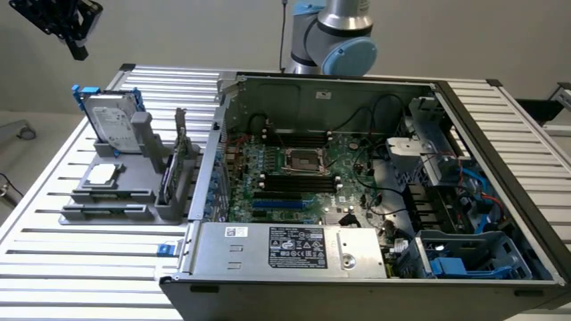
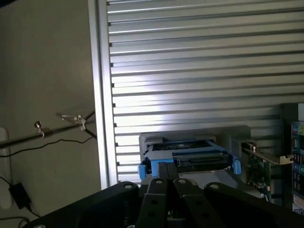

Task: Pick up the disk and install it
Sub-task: 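Reach for the disk, then pick up the disk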

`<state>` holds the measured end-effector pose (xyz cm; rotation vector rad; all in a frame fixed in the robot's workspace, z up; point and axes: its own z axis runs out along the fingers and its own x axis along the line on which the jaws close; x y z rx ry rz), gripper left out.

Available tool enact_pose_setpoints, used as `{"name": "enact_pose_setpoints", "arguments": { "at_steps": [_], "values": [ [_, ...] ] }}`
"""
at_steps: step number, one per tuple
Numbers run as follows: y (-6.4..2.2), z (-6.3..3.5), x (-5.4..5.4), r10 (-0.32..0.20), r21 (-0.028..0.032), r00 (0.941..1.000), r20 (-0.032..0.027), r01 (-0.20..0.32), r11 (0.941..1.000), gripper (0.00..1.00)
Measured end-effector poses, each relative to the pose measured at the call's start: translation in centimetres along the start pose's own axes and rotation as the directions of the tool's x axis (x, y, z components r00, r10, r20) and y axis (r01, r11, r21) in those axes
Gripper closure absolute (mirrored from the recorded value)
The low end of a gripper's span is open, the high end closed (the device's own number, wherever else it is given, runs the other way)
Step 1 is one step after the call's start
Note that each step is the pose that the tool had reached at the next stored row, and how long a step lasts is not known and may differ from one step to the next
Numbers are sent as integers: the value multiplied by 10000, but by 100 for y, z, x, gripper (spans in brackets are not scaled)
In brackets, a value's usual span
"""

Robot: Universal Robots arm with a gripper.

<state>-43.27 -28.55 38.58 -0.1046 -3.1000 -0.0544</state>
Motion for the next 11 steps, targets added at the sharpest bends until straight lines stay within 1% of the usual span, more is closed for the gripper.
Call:
{"name": "enact_pose_setpoints", "arguments": {
  "at_steps": [11],
  "values": [
    [0, 0, 1, 1, 0, 10000, -1, -1, 10000, 89]
  ]
}}
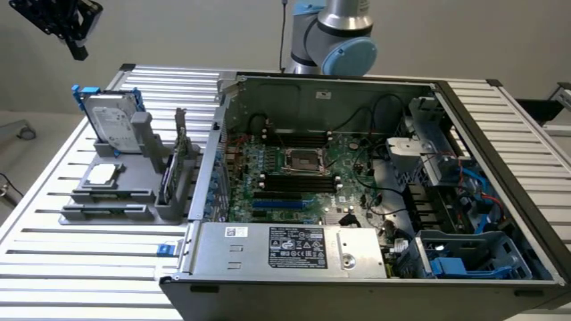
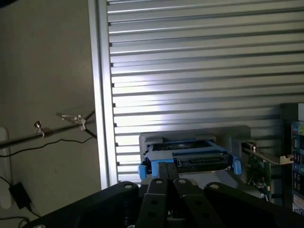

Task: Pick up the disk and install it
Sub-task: 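Pick up the disk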

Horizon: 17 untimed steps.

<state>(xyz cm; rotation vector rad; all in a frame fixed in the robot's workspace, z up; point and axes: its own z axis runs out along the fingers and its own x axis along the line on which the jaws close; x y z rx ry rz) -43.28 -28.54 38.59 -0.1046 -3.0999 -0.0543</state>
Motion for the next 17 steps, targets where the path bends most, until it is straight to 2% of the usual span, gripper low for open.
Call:
{"name": "enact_pose_setpoints", "arguments": {
  "at_steps": [2, 4, 9, 12, 17],
  "values": [
    [0, 0, 1, 0, 4, 10000, 0, 0, 10000, 89],
    [1, 1, 2, -45, 71, 10000, 9, 45, 10000, 89],
    [0, 12, 0, -934, 112, 9956, -23, 934, 9956, 89],
    [0, 21, 0, -1468, 131, 9892, -45, 1469, 9891, 89],
    [-1, 38, -1, -2366, 162, 9716, -81, 2367, 9714, 89]
  ]
}}
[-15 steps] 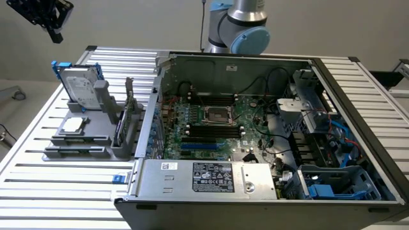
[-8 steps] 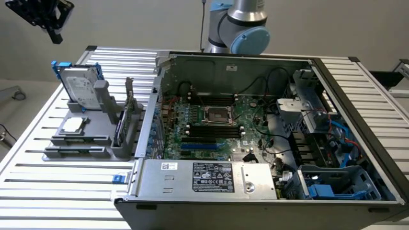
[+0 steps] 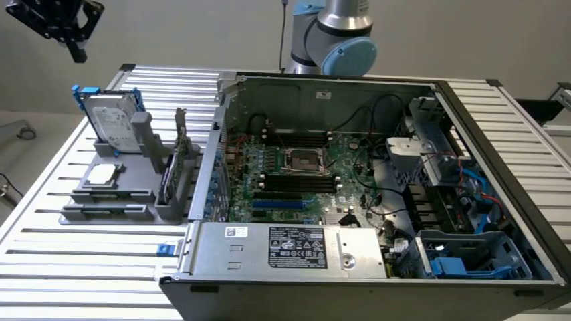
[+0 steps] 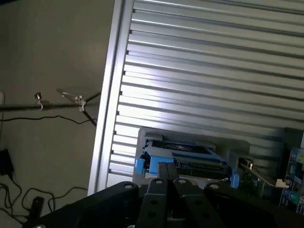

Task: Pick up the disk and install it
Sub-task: 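Pick up the disk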

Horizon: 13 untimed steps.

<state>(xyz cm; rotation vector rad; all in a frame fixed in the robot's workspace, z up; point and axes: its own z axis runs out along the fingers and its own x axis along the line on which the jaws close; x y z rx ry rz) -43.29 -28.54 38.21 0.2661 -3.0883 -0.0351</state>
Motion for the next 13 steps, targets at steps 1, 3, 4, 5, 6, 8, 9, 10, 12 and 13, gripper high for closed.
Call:
{"name": "enact_pose_setpoints", "arguments": {
  "at_steps": [1, 3, 4, 5, 6, 8, 9, 10, 12, 13],
  "values": [
    [0, 3, 0, -174, 7, 9998, -4, 174, 9998, 89],
    [0, 10, 0, -550, 21, 9985, -15, 550, 9985, 89],
    [0, 13, 0, -722, 28, 9974, -19, 722, 9974, 89],
    [-1, 16, -1, -902, 34, 9959, -25, 903, 9959, 89],
    [0, 19, -1, -1080, 41, 9942, -31, 1080, 9941, 89],
    [-1, 25, -1, -1454, 55, 9894, -42, 1454, 9894, 89],
    [-1, 28, -1, -1630, 61, 9866, -47, 1630, 9866, 89],
    [-1, 32, -1, -1813, 67, 9834, -54, 1814, 9834, 89],
    [-1, 38, -2, -2160, 79, 9764, -65, 2160, 9764, 89],
    [-1, 41, -2, -2334, 86, 9724, -72, 2335, 9723, 89]
  ]
}}
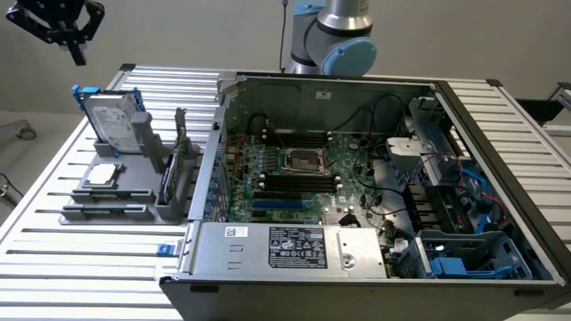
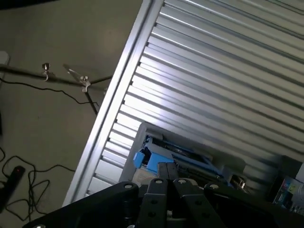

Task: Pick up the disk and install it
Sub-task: 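Pick up the disk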

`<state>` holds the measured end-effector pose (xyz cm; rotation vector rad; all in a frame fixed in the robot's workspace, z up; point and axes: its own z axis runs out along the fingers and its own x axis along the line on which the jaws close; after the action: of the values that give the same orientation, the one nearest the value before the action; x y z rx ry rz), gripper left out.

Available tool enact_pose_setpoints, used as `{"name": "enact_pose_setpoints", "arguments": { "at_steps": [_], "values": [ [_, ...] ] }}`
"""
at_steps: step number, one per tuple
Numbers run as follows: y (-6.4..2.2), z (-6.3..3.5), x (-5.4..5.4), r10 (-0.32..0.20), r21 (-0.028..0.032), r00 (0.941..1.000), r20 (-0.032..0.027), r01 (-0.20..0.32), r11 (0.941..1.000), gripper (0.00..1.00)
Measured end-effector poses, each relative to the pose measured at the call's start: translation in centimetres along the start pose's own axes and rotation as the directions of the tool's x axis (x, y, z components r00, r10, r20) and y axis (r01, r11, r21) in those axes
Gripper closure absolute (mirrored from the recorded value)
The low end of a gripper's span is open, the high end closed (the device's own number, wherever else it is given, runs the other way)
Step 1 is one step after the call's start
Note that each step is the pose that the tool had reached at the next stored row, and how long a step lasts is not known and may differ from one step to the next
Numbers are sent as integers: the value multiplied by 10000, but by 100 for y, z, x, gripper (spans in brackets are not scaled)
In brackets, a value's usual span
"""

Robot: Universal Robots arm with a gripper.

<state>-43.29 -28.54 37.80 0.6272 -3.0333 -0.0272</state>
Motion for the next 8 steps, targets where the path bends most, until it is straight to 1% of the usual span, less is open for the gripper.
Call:
{"name": "enact_pose_setpoints", "arguments": {
  "at_steps": [2, 4, 6, 8],
  "values": [
    [0, 6, 0, -365, 13, 9993, -10, 365, 9993, 89],
    [0, 13, -1, -736, 28, 9973, -19, 736, 9973, 89],
    [0, 19, -1, -1097, 41, 9940, -31, 1097, 9940, 89],
    [-1, 25, -1, -1453, 54, 9894, -42, 1454, 9894, 89]
  ]
}}
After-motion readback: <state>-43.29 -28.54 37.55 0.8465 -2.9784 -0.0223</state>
